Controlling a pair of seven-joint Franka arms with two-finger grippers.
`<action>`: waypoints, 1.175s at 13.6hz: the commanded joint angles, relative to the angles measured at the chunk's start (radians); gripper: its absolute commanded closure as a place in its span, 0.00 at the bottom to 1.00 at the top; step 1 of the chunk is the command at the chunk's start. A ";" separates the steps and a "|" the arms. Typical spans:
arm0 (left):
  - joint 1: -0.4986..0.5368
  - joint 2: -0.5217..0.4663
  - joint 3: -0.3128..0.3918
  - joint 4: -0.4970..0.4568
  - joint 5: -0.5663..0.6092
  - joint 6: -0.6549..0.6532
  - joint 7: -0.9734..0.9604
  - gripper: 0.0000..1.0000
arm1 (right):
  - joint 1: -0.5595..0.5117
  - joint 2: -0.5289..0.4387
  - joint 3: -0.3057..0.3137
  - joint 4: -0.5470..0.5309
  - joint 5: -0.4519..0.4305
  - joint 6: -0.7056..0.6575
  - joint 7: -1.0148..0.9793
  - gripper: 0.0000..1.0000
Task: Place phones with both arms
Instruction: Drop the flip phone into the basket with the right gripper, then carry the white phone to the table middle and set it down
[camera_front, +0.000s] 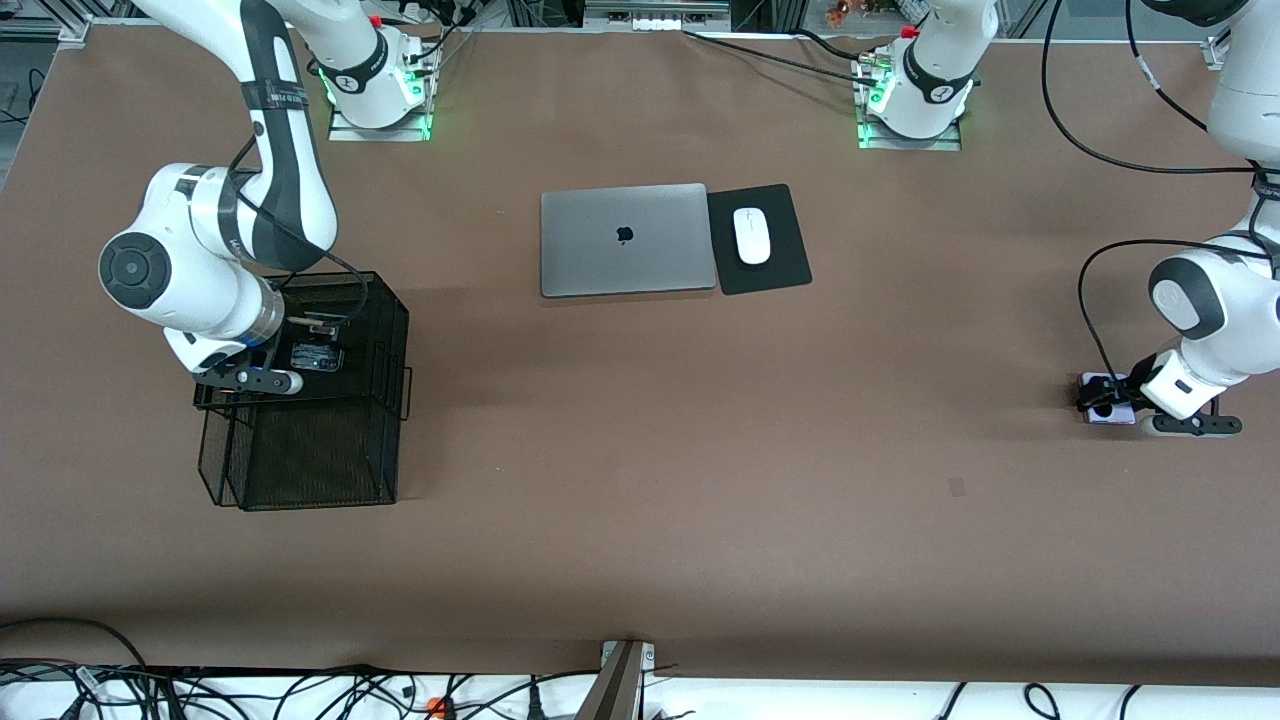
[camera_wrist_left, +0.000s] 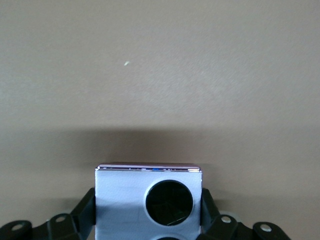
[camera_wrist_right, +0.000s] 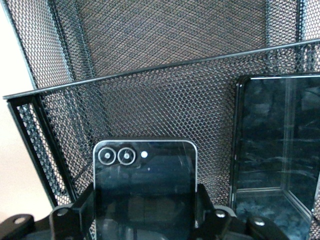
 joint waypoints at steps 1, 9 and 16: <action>-0.035 -0.003 -0.002 0.040 -0.026 -0.056 -0.047 1.00 | 0.009 -0.031 -0.005 -0.010 0.012 0.005 -0.009 0.01; -0.164 -0.011 -0.004 0.215 -0.025 -0.336 -0.232 1.00 | -0.012 -0.031 -0.006 0.111 0.011 -0.062 -0.010 0.01; -0.496 -0.002 -0.001 0.216 -0.011 -0.336 -0.582 1.00 | -0.048 0.005 -0.005 0.244 0.008 -0.176 -0.005 0.01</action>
